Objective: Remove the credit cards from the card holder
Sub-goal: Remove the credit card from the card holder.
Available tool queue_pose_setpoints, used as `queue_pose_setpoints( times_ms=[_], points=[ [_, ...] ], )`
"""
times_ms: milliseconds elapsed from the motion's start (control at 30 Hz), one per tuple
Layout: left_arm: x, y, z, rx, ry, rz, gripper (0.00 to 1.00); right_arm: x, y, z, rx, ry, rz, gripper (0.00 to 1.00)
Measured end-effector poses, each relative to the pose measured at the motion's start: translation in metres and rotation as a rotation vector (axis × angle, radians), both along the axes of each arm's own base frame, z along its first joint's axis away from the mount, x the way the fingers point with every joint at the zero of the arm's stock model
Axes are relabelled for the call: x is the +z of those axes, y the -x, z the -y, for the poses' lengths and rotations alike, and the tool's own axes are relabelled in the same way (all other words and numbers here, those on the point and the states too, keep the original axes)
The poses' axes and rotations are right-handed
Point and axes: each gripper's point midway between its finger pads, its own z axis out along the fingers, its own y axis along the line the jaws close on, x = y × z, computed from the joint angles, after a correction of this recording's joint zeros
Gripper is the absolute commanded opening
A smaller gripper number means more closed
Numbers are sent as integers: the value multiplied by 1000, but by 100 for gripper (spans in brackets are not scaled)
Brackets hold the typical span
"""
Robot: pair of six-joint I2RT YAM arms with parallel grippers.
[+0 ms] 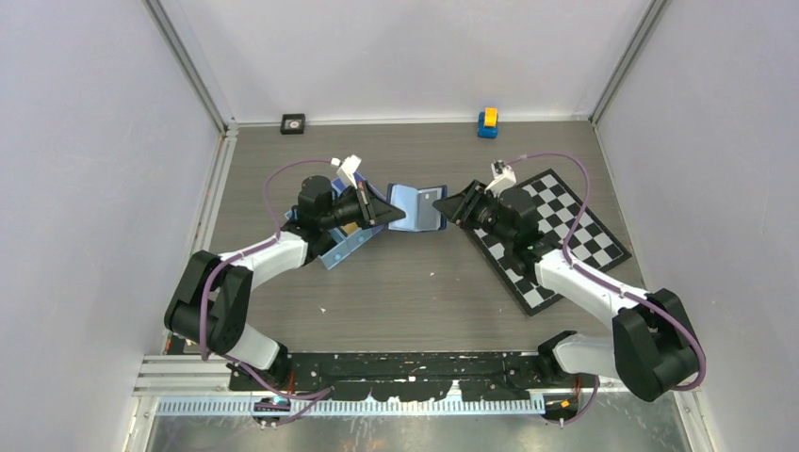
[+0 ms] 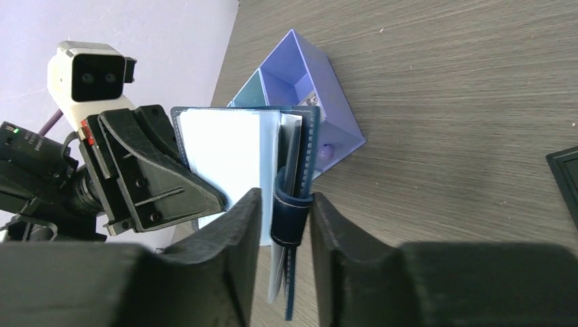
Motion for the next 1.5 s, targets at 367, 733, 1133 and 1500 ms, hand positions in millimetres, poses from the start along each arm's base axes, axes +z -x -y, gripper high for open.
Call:
queue_pose_setpoints(
  times_ms=[367, 733, 1133, 1500],
  points=[
    [1, -1, -1, 2, 4, -1, 0, 5, 3, -6, 43, -28, 19, 25],
    [1, -2, -2, 6, 12, -19, 0, 11, 6, -22, 139, -93, 53, 5],
    [0, -4, -1, 4, 20, -8, 0, 9, 3, -20, 119, -97, 34, 1],
    [-16, -8, 1, -2, 11, -40, 0, -7, -2, -18, 90, -61, -34, 0]
  ],
)
